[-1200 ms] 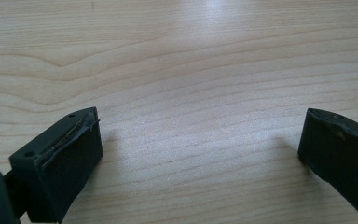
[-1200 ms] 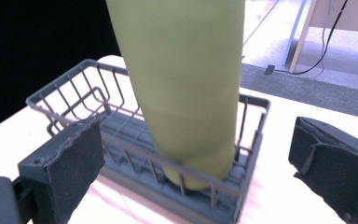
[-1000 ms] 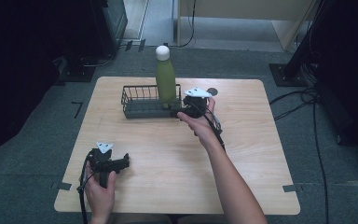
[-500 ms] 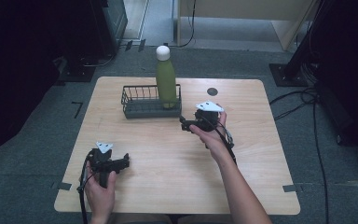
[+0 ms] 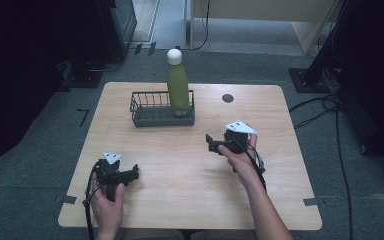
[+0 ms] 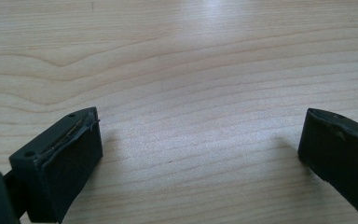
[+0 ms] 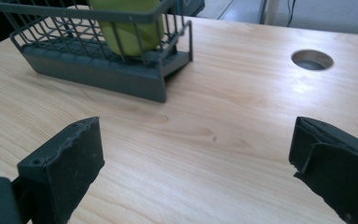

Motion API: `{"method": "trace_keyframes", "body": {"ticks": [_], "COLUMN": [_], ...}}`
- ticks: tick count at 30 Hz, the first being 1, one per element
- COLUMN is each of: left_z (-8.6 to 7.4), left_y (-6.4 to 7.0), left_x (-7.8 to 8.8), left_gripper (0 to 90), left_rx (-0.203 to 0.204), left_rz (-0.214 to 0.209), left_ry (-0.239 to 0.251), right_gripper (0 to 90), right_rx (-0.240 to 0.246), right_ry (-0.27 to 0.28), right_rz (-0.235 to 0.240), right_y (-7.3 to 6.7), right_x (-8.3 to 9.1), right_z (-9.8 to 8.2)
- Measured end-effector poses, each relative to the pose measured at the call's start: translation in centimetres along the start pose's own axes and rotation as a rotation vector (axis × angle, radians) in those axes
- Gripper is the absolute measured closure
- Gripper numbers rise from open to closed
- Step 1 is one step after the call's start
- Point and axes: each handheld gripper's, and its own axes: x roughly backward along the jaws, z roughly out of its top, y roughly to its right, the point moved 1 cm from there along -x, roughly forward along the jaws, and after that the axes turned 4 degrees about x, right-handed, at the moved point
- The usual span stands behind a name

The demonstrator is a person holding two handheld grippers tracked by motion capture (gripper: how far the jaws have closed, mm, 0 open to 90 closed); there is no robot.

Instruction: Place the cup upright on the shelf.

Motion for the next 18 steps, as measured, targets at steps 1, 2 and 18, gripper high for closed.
{"method": "trace_keyframes", "body": {"ticks": [1, 2, 18], "left_z": [0.0, 0.0, 0.0], "left_y": [0.0, 0.0, 0.0], "left_x": [0.0, 0.0, 0.0], "left_gripper": [0.1, 0.1, 0.1], "left_rx": [0.0, 0.0, -0.001], "left_rz": [0.0, 0.0, 0.0], "left_ry": [-0.001, -0.001, -0.001], "right_gripper": [2.8, 2.8, 4.7], "right_rx": [-0.01, -0.016, -0.084], "right_ry": [-0.001, -0.002, -0.026], "right_rz": [0.0, -0.001, -0.079], "right_y": [0.2, 0.5, 3.9], "right_x": [0.2, 0.4, 4.0], "right_z": [-0.3, -0.5, -5.4]}}
